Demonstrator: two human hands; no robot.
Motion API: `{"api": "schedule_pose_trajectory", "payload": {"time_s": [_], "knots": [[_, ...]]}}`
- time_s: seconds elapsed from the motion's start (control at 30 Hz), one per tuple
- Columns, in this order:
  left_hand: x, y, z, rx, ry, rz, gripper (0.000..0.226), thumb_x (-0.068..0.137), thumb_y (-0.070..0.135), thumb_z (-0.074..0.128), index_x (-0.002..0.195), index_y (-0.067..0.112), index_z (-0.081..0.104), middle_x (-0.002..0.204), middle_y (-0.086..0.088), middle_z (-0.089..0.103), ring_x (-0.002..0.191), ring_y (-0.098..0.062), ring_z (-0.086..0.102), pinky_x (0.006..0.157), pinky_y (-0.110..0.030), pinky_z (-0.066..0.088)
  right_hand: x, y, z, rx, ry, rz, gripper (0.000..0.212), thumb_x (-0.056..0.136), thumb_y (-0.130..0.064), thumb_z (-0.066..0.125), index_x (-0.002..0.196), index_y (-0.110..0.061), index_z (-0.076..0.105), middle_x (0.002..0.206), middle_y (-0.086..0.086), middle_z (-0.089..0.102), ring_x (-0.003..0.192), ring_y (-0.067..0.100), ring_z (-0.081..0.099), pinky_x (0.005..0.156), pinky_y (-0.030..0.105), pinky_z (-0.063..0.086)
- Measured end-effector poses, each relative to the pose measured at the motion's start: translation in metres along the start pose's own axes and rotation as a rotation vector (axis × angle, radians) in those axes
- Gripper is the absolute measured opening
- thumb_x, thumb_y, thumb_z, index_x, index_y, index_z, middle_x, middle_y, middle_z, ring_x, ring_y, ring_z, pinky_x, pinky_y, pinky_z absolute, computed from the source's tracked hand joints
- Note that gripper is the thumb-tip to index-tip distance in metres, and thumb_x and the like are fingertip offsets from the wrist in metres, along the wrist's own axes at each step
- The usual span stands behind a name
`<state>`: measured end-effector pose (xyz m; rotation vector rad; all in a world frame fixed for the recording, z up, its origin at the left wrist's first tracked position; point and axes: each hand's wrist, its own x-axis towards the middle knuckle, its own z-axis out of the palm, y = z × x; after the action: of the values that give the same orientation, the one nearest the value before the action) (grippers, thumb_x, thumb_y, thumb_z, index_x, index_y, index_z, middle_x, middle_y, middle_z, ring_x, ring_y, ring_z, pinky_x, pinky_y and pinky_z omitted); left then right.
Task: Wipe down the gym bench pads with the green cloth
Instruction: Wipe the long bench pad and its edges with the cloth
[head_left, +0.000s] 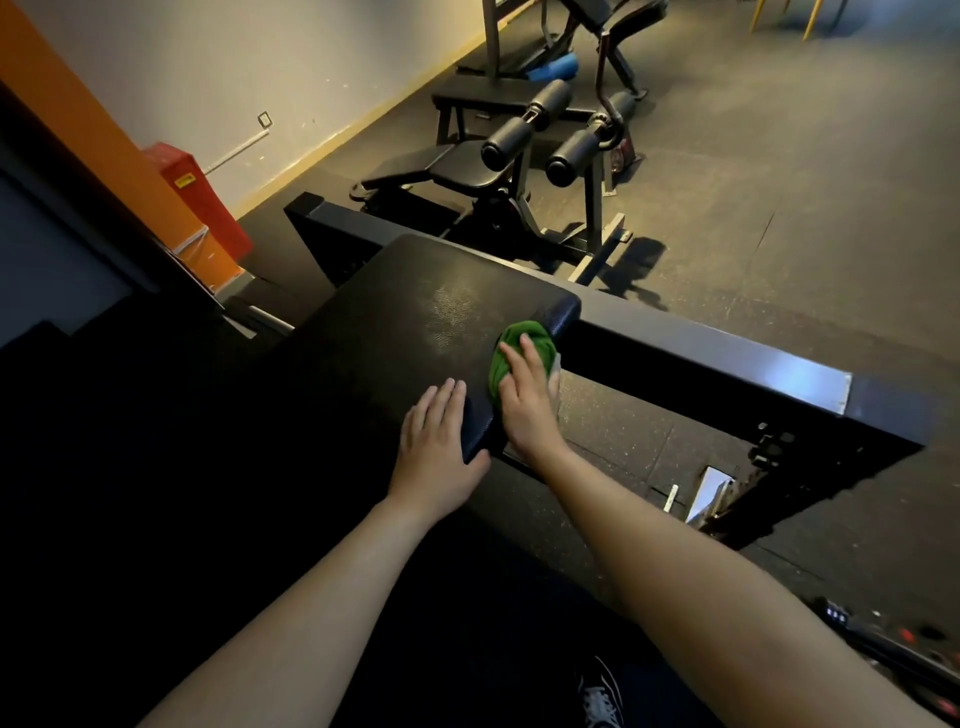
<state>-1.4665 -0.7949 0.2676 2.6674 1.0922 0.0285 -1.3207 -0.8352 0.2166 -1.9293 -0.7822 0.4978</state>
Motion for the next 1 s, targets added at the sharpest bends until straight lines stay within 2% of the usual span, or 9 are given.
{"api": "schedule_pose_trajectory", "payload": {"time_s": [0.07, 0.13, 0.2, 0.33, 0.5, 0.67, 0.77, 1.0], "knots": [[-0.019, -0.010, -0.003, 0.057, 0.007, -0.046, 0.092, 0.089, 0.055, 0.059, 0.159, 0.024, 0.010, 0.167, 0.002, 0.007, 0.151, -0.023, 0.004, 0.122, -0.049, 0.011, -0.028, -0.008, 0.017, -0.009, -0.006, -0.041, 0.055, 0.095, -0.041, 0.023, 0.145, -0.035, 0.044, 0.161, -0.011, 0.022, 0.150, 0.026, -0.016, 0.119, 0.049, -0.010], [-0.036, -0.020, -0.006, 0.110, -0.003, -0.098, 0.093, 0.087, 0.060, 0.059, 0.159, 0.026, 0.011, 0.166, 0.001, 0.006, 0.149, -0.025, 0.008, 0.119, -0.051, 0.014, -0.053, -0.015, 0.032, 0.003, -0.002, -0.107, 0.057, 0.095, -0.041, 0.021, 0.143, -0.030, 0.049, 0.159, -0.007, 0.030, 0.151, 0.027, -0.014, 0.115, 0.034, -0.025], [-0.053, -0.030, -0.009, 0.127, -0.003, -0.098, 0.094, 0.086, 0.063, 0.058, 0.159, 0.027, 0.012, 0.166, 0.001, 0.006, 0.147, -0.026, 0.011, 0.117, -0.051, 0.014, -0.074, -0.021, 0.042, 0.010, 0.000, -0.124, 0.051, 0.099, -0.034, 0.025, 0.142, -0.026, 0.052, 0.157, -0.004, 0.033, 0.151, 0.027, -0.016, 0.112, 0.028, -0.030], [-0.077, -0.041, -0.009, 0.148, -0.001, -0.060, 0.094, 0.086, 0.057, 0.060, 0.159, 0.026, 0.010, 0.166, 0.000, 0.007, 0.148, -0.026, 0.011, 0.119, -0.050, 0.013, -0.100, -0.031, 0.047, 0.057, -0.043, -0.090, 0.041, 0.105, -0.018, 0.037, 0.143, -0.026, 0.051, 0.159, -0.006, 0.031, 0.149, 0.026, -0.023, 0.115, 0.036, -0.023], [-0.109, -0.053, -0.010, 0.163, -0.004, -0.049, 0.092, 0.088, 0.053, 0.060, 0.159, 0.026, 0.008, 0.167, -0.001, 0.004, 0.150, -0.026, 0.007, 0.121, -0.052, 0.011, -0.138, -0.042, 0.061, 0.147, -0.068, -0.028, 0.041, 0.106, -0.020, 0.033, 0.143, -0.030, 0.048, 0.161, -0.009, 0.026, 0.149, 0.023, -0.021, 0.118, 0.042, -0.016], [-0.154, -0.080, -0.011, 0.170, 0.028, -0.038, 0.089, 0.089, 0.057, 0.056, 0.159, 0.026, 0.010, 0.167, 0.000, 0.008, 0.149, -0.025, 0.012, 0.119, -0.051, 0.015, -0.176, -0.056, 0.079, 0.159, -0.046, -0.013, 0.040, 0.106, -0.019, 0.036, 0.142, -0.029, 0.051, 0.159, -0.009, 0.029, 0.151, 0.024, -0.014, 0.118, 0.037, -0.011], [-0.176, -0.094, -0.011, 0.154, 0.045, -0.018, 0.087, 0.090, 0.056, 0.055, 0.159, 0.025, 0.012, 0.166, 0.001, 0.009, 0.148, -0.024, 0.014, 0.119, -0.048, 0.016, -0.203, -0.063, 0.090, 0.179, -0.042, -0.015, 0.039, 0.105, -0.016, 0.038, 0.138, -0.029, 0.055, 0.156, -0.011, 0.035, 0.152, 0.022, -0.009, 0.121, 0.041, -0.006], [-0.216, -0.109, -0.017, 0.027, 0.040, 0.028, 0.076, 0.096, 0.031, 0.057, 0.159, 0.018, 0.015, 0.167, -0.002, 0.011, 0.153, -0.020, 0.006, 0.125, -0.041, 0.011, -0.262, -0.086, 0.105, 0.051, -0.052, -0.010, 0.038, 0.105, -0.014, 0.040, 0.137, -0.023, 0.057, 0.151, -0.010, 0.042, 0.148, 0.019, 0.011, 0.123, 0.042, 0.009]]}}
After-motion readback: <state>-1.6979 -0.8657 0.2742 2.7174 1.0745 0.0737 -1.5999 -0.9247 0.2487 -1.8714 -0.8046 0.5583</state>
